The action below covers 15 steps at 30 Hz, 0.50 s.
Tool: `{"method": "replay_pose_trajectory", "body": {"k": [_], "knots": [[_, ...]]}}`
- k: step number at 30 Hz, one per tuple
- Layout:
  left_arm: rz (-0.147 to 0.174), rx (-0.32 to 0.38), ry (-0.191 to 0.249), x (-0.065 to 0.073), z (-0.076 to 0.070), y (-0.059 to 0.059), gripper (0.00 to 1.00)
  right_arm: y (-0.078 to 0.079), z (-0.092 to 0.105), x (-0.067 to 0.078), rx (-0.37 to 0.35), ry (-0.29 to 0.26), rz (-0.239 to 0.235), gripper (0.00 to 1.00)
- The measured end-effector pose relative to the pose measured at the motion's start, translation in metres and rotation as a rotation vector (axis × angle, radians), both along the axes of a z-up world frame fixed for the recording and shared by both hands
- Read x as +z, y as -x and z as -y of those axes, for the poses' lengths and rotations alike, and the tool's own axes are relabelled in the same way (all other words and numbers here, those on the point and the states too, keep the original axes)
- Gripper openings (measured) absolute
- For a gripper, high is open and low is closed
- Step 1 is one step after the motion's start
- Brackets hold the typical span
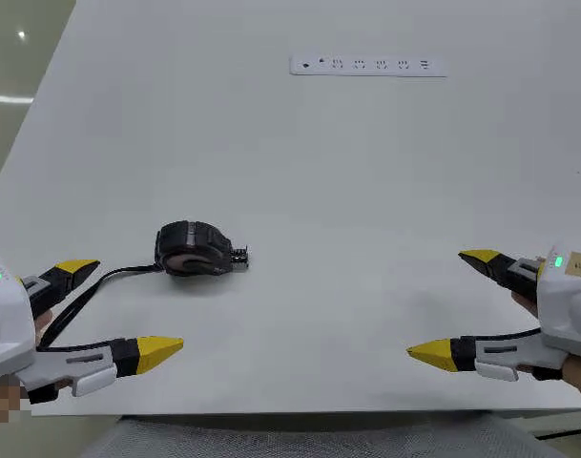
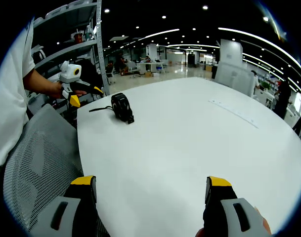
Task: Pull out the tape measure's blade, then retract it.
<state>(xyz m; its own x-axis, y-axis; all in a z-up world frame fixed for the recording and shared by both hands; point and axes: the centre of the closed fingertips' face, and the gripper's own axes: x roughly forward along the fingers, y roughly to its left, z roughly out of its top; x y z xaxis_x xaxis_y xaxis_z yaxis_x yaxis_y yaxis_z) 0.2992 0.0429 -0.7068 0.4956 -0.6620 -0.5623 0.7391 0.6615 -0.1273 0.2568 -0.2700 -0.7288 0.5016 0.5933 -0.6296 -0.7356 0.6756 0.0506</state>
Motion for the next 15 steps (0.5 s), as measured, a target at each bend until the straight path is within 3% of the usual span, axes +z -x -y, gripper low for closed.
{"method": "replay_pose_trajectory", "body": {"k": [9,15], "knots": [[0.017,-0.004,-0.009,0.002,-0.004,0.001,0.93,0.013,0.009,-0.001,0.0,0.026,-0.015,0.93],[0.008,-0.005,-0.019,-0.001,-0.007,0.003,0.94,0.017,0.013,0.003,-0.01,0.014,-0.016,0.96]]}}
